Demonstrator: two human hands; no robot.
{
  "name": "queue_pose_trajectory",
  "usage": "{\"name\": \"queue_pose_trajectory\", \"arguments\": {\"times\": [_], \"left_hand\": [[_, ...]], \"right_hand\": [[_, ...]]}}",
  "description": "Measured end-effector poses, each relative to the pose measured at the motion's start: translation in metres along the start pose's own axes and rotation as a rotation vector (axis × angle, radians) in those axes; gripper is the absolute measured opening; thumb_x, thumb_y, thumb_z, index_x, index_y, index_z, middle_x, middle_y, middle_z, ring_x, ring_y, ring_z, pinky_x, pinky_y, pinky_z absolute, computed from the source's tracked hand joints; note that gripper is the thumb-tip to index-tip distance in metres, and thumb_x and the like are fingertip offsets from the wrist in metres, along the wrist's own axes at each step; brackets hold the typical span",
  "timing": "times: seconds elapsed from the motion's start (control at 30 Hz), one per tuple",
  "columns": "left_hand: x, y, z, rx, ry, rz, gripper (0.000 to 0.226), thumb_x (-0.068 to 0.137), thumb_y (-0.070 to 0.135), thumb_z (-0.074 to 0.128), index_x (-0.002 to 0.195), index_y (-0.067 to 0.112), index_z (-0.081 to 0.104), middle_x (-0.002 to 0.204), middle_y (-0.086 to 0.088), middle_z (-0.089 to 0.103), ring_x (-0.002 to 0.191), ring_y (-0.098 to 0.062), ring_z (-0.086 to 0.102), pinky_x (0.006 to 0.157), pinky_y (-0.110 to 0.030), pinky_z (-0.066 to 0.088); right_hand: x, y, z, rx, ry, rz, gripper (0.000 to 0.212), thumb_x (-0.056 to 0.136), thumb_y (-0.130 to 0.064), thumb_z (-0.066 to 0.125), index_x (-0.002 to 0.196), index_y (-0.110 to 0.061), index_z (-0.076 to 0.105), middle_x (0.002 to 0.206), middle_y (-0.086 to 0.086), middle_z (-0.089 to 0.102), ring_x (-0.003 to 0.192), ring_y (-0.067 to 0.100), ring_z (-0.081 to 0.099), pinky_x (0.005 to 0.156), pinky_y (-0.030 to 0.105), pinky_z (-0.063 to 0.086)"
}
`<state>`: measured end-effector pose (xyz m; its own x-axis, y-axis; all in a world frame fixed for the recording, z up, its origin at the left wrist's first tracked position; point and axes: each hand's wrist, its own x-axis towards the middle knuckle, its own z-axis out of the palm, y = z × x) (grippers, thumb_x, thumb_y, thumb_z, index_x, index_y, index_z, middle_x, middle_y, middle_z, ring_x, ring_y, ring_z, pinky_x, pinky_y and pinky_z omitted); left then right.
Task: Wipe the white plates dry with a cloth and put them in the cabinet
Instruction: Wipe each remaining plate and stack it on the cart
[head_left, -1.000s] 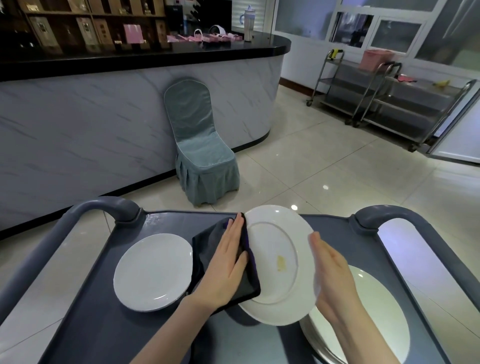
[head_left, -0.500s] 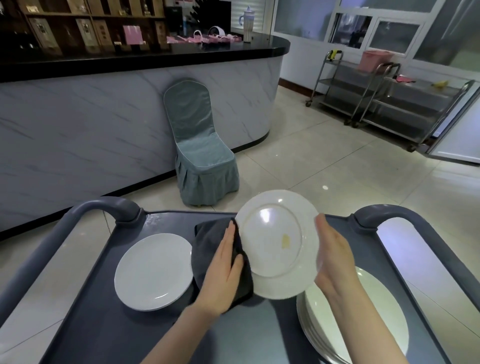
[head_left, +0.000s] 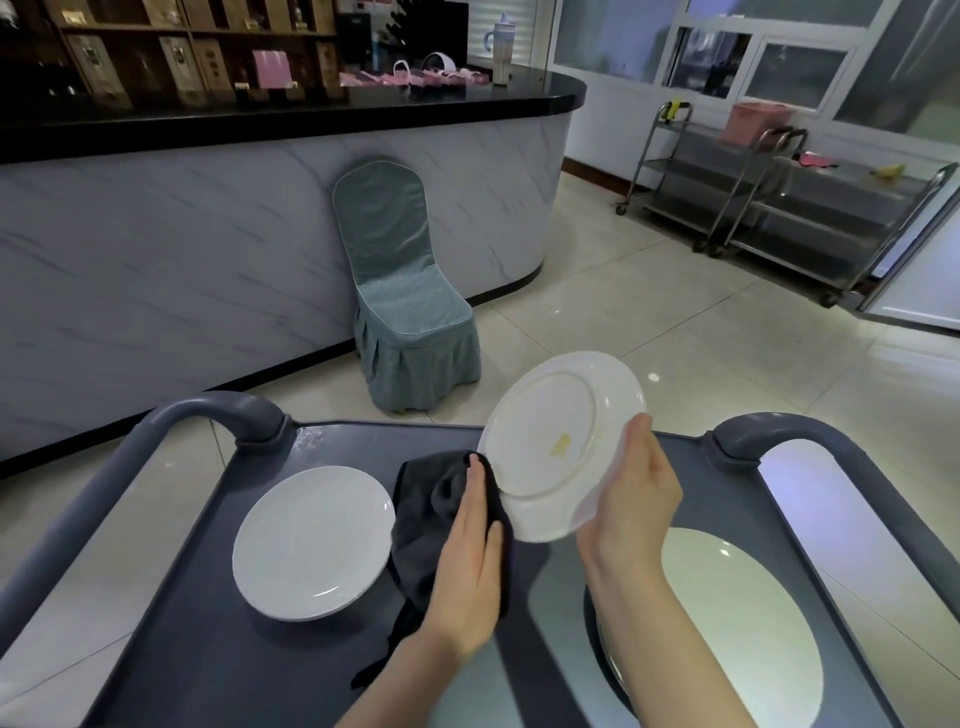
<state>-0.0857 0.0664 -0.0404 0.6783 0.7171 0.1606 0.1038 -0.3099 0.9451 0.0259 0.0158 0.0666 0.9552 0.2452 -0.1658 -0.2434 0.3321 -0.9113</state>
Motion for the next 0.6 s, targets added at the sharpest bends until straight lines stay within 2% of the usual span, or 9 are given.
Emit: {"name": "queue_pose_trajectory", "arguments": {"times": [0.07, 0.1, 0.17, 0.27, 0.33, 0.43, 0.53, 0.6], "left_hand": [[-0.009, 0.006, 0.007, 0.05, -0.017, 0.073, 0.066, 0.1, 0.017, 0.03, 0.154, 0.039, -0.001, 0.163, 0.024, 0.001, 0.15, 0.0, 0.003, 0.125, -0.034, 0.009], [-0.014, 0.007, 0.011, 0.09, -0.012, 0.13, 0.069, 0.099, 0.018, 0.031, 0.155, 0.041, -0.002, 0.163, 0.025, 0.0, 0.151, -0.001, 0.003, 0.125, -0.032, 0.009], [-0.02, 0.009, 0.019, 0.169, -0.049, 0.254, 0.07, 0.099, 0.019, 0.031, 0.156, 0.041, -0.003, 0.164, 0.02, -0.001, 0.152, -0.007, 0.003, 0.123, -0.028, 0.009], [-0.017, 0.016, 0.023, 0.245, -0.203, 0.32, 0.071, 0.098, 0.01, 0.03, 0.154, 0.038, -0.004, 0.164, 0.022, -0.006, 0.153, -0.009, -0.002, 0.124, -0.031, 0.003], [-0.009, 0.02, 0.018, 0.376, -0.206, 0.423, 0.067, 0.099, 0.01, 0.03, 0.155, 0.03, -0.003, 0.164, 0.02, -0.008, 0.153, -0.011, -0.002, 0.123, -0.026, 0.0], [0.006, 0.034, 0.004, 0.319, -0.272, 0.443, 0.062, 0.1, 0.011, 0.03, 0.154, 0.025, 0.004, 0.164, 0.019, -0.006, 0.153, -0.01, -0.003, 0.123, -0.025, 0.0], [0.023, 0.05, -0.003, 0.259, -0.245, 0.424, 0.06, 0.101, 0.015, 0.029, 0.155, 0.028, 0.005, 0.164, 0.021, -0.004, 0.152, -0.008, -0.002, 0.122, -0.023, 0.001], [0.035, 0.058, -0.007, 0.209, -0.22, 0.409, 0.059, 0.103, 0.011, 0.029, 0.155, 0.026, 0.007, 0.165, 0.016, 0.001, 0.153, -0.009, -0.001, 0.124, -0.029, 0.004]], "right_hand": [[0.003, 0.0, 0.005, 0.015, -0.004, 0.008, 0.03, 0.102, -0.039, 0.053, 0.102, -0.017, 0.074, 0.081, -0.02, 0.071, 0.079, 0.0, 0.067, 0.071, 0.017, 0.052], [0.002, 0.001, 0.006, 0.016, -0.012, 0.006, 0.029, 0.102, -0.039, 0.053, 0.103, -0.019, 0.074, 0.085, -0.02, 0.073, 0.081, -0.001, 0.069, 0.07, 0.016, 0.052], [-0.003, 0.005, 0.006, 0.011, -0.029, 0.003, 0.027, 0.102, -0.037, 0.053, 0.094, -0.027, 0.076, 0.088, -0.019, 0.076, 0.082, -0.004, 0.07, 0.069, 0.015, 0.052], [-0.01, 0.014, -0.002, -0.009, -0.083, 0.027, 0.034, 0.102, -0.035, 0.053, 0.081, -0.036, 0.08, 0.091, -0.015, 0.077, 0.085, -0.002, 0.071, 0.076, 0.021, 0.05], [-0.012, 0.017, -0.009, -0.055, -0.154, 0.057, 0.036, 0.102, -0.037, 0.052, 0.08, -0.032, 0.079, 0.091, -0.01, 0.078, 0.088, 0.005, 0.072, 0.076, 0.023, 0.051], [-0.015, 0.016, -0.016, -0.13, -0.26, 0.057, 0.038, 0.104, -0.033, 0.049, 0.077, -0.029, 0.076, 0.083, -0.007, 0.075, 0.085, 0.008, 0.07, 0.075, 0.025, 0.052], [-0.022, 0.018, -0.019, -0.179, -0.316, 0.021, 0.033, 0.106, -0.026, 0.045, 0.101, -0.026, 0.077, 0.1, -0.005, 0.077, 0.095, 0.005, 0.071, 0.077, 0.02, 0.054], [-0.03, 0.024, -0.023, -0.207, -0.317, -0.01, 0.029, 0.105, -0.026, 0.046, 0.111, -0.023, 0.075, 0.103, -0.005, 0.077, 0.097, 0.004, 0.071, 0.075, 0.015, 0.054]]}}
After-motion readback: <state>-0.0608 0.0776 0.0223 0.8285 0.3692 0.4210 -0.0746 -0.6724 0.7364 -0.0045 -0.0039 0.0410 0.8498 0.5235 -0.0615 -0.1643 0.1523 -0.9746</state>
